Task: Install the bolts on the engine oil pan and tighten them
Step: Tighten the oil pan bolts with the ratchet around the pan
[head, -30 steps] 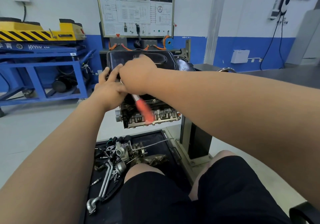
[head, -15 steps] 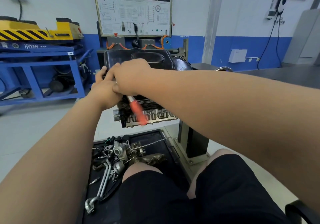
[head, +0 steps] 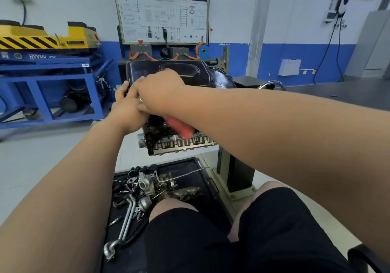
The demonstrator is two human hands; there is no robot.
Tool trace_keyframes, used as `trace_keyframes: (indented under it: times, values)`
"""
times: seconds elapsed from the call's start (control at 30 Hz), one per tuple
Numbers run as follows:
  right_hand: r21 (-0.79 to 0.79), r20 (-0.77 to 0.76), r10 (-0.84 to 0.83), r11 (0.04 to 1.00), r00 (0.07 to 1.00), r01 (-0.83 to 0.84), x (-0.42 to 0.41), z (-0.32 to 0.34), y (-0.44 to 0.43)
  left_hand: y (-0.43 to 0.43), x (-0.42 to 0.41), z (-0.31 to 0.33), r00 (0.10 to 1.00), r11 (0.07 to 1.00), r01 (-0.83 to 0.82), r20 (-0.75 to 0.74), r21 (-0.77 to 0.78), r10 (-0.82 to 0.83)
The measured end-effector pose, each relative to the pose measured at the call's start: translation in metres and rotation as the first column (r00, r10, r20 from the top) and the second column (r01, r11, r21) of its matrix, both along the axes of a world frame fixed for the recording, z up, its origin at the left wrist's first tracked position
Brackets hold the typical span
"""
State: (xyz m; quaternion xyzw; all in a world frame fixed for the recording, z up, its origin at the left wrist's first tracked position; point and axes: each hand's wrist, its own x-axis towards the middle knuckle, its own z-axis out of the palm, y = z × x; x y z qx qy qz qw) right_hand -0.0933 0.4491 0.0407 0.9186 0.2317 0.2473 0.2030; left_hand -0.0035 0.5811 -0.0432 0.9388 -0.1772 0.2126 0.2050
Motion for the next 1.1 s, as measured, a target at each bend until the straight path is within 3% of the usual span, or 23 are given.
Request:
trace_keyframes:
  times: [0.07,0.1,0.23,0.33,0.47,0.6,0.7,0.77,0.83,0.9,1.0,1.1]
  values:
    - [0.187,-0.125,-0.064,0.978,0.990,0.086,-0.004,0.000,0.001,-0.004,0.000,0.000,0.995,0.976,-0.007,-0.101,-0.219,-0.015]
    - [0.201,-0.129,-0.060,0.976,0.990,0.086,-0.004,0.001,0.002,-0.004,0.002,-0.001,0.995,0.968,-0.013,-0.102,-0.252,-0.013]
    - [-0.095,0.038,0.060,0.994,0.997,-0.056,-0.001,0.008,0.002,0.000,-0.003,0.002,0.999,0.999,-0.027,-0.032,0.026,0.028]
    - [-0.320,0.167,0.184,0.939,0.969,-0.124,0.006,0.011,-0.006,-0.006,-0.006,0.002,1.000,0.998,-0.021,-0.012,0.057,0.022]
    - [-0.222,0.154,0.137,0.970,0.979,-0.101,0.004,0.002,-0.001,-0.005,-0.006,0.001,0.998,0.998,-0.058,-0.037,-0.009,0.057]
    - [0.095,-0.060,-0.097,0.990,0.994,0.102,-0.001,-0.007,0.004,-0.005,-0.009,0.001,0.993,0.983,-0.042,-0.119,-0.176,0.021]
    - [0.079,-0.101,-0.152,0.984,0.983,0.160,0.001,-0.007,0.006,-0.007,-0.013,0.002,0.987,0.964,-0.048,-0.160,-0.261,0.006]
    - [-0.062,-0.020,-0.084,0.995,0.996,0.083,0.003,-0.002,0.002,-0.007,-0.013,0.002,0.994,0.977,-0.042,-0.111,-0.210,0.019]
    - [-0.256,0.113,0.043,0.967,0.993,-0.013,0.005,0.002,-0.001,-0.008,-0.011,0.002,1.000,1.000,-0.015,0.000,-0.011,0.015]
    - [-0.386,0.195,0.152,0.920,0.969,-0.066,0.006,0.003,0.000,-0.010,-0.010,0.002,0.998,0.996,-0.047,0.051,0.081,0.043]
    - [-0.395,0.187,0.136,0.917,0.973,-0.052,0.004,-0.001,0.009,-0.006,-0.007,0.004,0.994,0.988,-0.084,0.077,0.127,0.075]
    - [-0.291,0.095,0.029,0.957,0.995,0.000,-0.001,0.003,0.016,-0.006,-0.007,0.003,0.997,0.991,-0.069,-0.009,0.112,0.070]
